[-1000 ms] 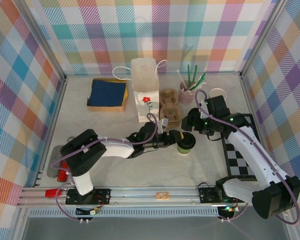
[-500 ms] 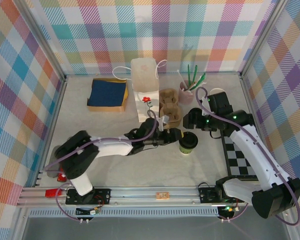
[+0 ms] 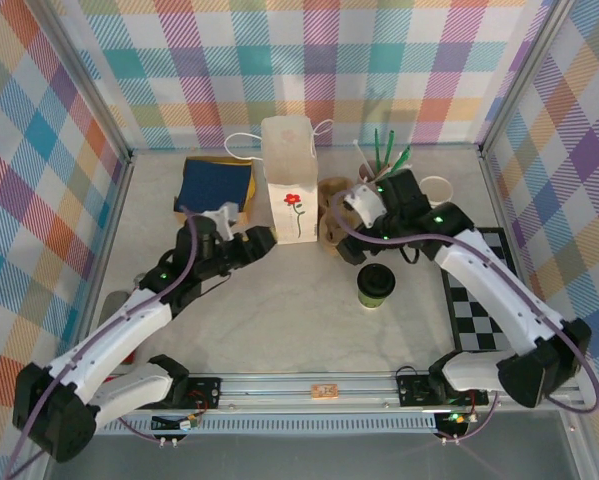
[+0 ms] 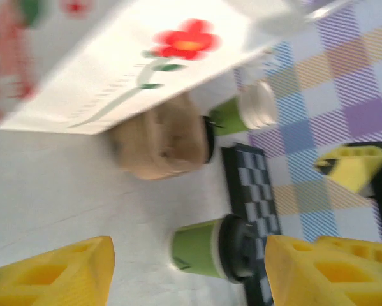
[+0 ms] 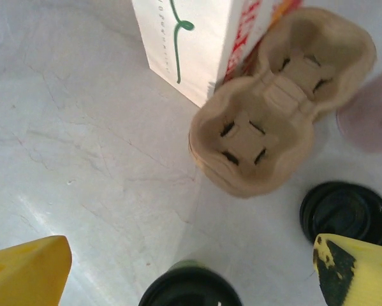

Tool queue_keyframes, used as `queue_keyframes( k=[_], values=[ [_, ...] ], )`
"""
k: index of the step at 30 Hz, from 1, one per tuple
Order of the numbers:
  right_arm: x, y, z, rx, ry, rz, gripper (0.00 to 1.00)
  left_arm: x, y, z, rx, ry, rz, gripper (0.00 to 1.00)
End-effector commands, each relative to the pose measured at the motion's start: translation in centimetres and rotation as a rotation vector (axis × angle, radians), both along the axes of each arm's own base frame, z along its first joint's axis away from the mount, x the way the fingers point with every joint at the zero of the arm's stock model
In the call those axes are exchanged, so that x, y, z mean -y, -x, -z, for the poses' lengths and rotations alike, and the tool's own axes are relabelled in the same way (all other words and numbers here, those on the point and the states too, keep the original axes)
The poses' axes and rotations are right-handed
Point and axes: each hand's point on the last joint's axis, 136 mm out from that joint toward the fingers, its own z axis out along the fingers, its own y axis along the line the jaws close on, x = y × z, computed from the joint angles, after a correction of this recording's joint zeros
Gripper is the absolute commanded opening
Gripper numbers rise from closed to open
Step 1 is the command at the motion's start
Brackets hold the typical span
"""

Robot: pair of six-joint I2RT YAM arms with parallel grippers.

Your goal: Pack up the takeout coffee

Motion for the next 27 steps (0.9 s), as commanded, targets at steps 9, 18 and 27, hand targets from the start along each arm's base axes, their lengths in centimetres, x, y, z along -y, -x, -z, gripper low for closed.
queue_keyframes(
  k=[9,18,27],
  values=[
    [-2.8,-2.5,3.7,0.032,0.275,-0.318,0.86,-6.7,1.7,5.8,-0.175,0.026,-0.162,0.61],
    [-4.4,-4.0,7.3,-0.099,0.328,-0.357,0.71,-7.7,2.4,6.7,-0.185,0.046,-0.173,0.61],
    [-4.4,-5.3,10.3,-0.105,0.39,-0.343,0.61,-8.2,2.6,7.2,-0.19,0.049,-0.185,0.6]
  ],
)
